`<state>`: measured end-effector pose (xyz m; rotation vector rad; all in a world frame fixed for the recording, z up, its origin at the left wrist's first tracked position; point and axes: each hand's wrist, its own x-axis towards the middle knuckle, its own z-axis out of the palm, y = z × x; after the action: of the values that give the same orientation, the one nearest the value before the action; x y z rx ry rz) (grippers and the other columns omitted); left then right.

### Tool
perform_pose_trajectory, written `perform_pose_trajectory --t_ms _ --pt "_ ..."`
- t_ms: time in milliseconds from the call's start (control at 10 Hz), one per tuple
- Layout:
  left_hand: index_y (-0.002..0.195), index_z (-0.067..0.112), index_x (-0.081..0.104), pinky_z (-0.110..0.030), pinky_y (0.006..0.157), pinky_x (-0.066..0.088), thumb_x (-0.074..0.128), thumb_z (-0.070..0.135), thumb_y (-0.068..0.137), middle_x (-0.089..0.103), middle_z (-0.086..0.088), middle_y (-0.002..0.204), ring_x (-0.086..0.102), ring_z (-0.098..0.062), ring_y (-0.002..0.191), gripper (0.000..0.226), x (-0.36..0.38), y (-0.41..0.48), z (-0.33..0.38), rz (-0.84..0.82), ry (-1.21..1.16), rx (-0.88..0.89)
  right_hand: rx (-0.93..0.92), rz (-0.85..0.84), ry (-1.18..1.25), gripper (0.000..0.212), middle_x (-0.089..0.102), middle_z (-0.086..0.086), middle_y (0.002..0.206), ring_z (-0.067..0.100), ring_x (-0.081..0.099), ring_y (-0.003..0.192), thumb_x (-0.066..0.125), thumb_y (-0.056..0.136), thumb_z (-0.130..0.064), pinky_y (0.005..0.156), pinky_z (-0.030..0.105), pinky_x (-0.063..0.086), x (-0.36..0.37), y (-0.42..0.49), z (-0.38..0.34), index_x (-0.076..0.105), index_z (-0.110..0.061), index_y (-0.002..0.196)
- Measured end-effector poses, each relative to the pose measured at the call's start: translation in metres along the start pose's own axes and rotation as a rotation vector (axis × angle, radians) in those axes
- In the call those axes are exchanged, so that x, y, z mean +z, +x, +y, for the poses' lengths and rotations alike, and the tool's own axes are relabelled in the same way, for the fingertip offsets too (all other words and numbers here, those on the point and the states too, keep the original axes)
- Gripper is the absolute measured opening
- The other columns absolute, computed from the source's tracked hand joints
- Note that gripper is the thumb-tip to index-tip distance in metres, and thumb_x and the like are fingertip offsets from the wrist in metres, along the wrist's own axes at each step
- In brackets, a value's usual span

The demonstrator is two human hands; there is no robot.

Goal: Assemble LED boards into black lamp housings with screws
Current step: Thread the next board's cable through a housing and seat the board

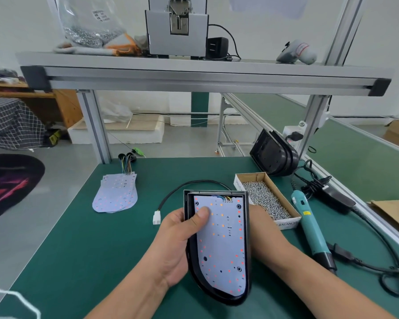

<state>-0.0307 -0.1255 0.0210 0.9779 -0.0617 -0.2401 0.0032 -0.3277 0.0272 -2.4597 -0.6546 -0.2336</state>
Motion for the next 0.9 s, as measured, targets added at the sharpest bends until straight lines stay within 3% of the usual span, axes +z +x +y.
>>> perform_pose_trajectory --t_ms 100,200,300,400,500,600,700,900 --pt "0.125 0.0 0.073 -0.049 0.093 0.06 0.078 0.03 0.091 0.071 -0.027 0.13 0.072 -0.042 0.117 0.046 0.0 0.0 0.0 -0.009 -0.006 0.0 -0.145 0.104 -0.301 0.017 0.06 -0.03 0.066 0.009 0.046 0.067 0.04 0.081 -0.038 0.072 0.033 0.045 0.001 0.007 0.001 0.05 -0.041 0.067" --pt "0.127 0.001 0.073 -0.048 0.093 0.06 0.078 0.031 0.092 0.07 -0.026 0.133 0.071 -0.041 0.12 0.047 -0.003 0.0 -0.002 -0.002 -0.036 0.009 -0.114 0.034 -0.115 0.026 0.064 -0.013 0.078 0.019 0.058 0.07 0.038 0.081 -0.04 0.065 0.035 0.051 0.0 0.008 -0.005 0.061 -0.028 0.081" --pt "0.13 0.002 0.071 -0.047 0.095 0.059 0.081 0.035 0.091 0.069 -0.025 0.135 0.069 -0.041 0.124 0.051 -0.004 0.001 -0.002 0.002 -0.028 0.001 -0.155 0.031 -0.098 0.024 0.073 0.003 0.094 0.032 0.07 0.079 0.052 0.083 -0.027 0.065 0.046 0.059 0.0 0.006 -0.004 0.069 -0.023 0.1" --pt "0.13 0.003 0.072 -0.048 0.096 0.059 0.085 0.037 0.087 0.069 -0.025 0.135 0.069 -0.041 0.124 0.056 -0.004 0.003 -0.003 0.016 -0.035 -0.014 -0.195 0.086 -0.119 0.027 0.071 -0.003 0.086 0.026 0.07 0.067 0.048 0.081 -0.034 0.052 0.039 0.058 0.004 0.002 -0.004 0.053 -0.03 0.107" --pt "0.13 0.004 0.072 -0.047 0.095 0.06 0.085 0.036 0.088 0.069 -0.024 0.136 0.069 -0.04 0.124 0.054 -0.007 0.004 -0.002 0.019 -0.049 -0.036 -0.095 0.098 -0.032 0.03 0.069 -0.005 0.091 0.018 0.067 0.075 0.044 0.084 -0.039 0.067 0.04 0.06 0.004 0.005 0.001 0.055 -0.031 0.111" --pt "0.13 0.005 0.072 -0.046 0.094 0.06 0.081 0.035 0.091 0.069 -0.022 0.137 0.07 -0.038 0.123 0.05 -0.01 0.005 0.0 0.017 -0.054 -0.048 -0.125 0.089 -0.119 0.016 0.065 0.002 0.086 0.028 0.065 0.074 0.056 0.083 -0.019 0.062 0.046 0.056 0.006 0.005 0.007 0.068 -0.017 0.094" --pt "0.133 0.001 0.07 -0.047 0.096 0.059 0.074 0.032 0.097 0.067 -0.025 0.139 0.068 -0.04 0.126 0.047 -0.008 0.003 -0.001 -0.003 -0.095 -0.03 -0.129 0.046 -0.147 0.023 0.065 0.003 0.094 0.031 0.065 0.081 0.057 0.089 -0.021 0.068 0.045 0.054 0.003 0.006 0.006 0.071 -0.012 0.104" --pt "0.134 -0.004 0.067 -0.051 0.1 0.057 0.071 0.031 0.099 0.065 -0.029 0.139 0.065 -0.044 0.128 0.05 -0.003 -0.002 0.0 -0.03 -0.11 0.002 -0.151 0.063 -0.092 0.016 0.062 0.0 0.087 0.025 0.063 0.075 0.058 0.089 -0.021 0.063 0.04 0.052 0.001 0.008 0.002 0.071 -0.013 0.095"
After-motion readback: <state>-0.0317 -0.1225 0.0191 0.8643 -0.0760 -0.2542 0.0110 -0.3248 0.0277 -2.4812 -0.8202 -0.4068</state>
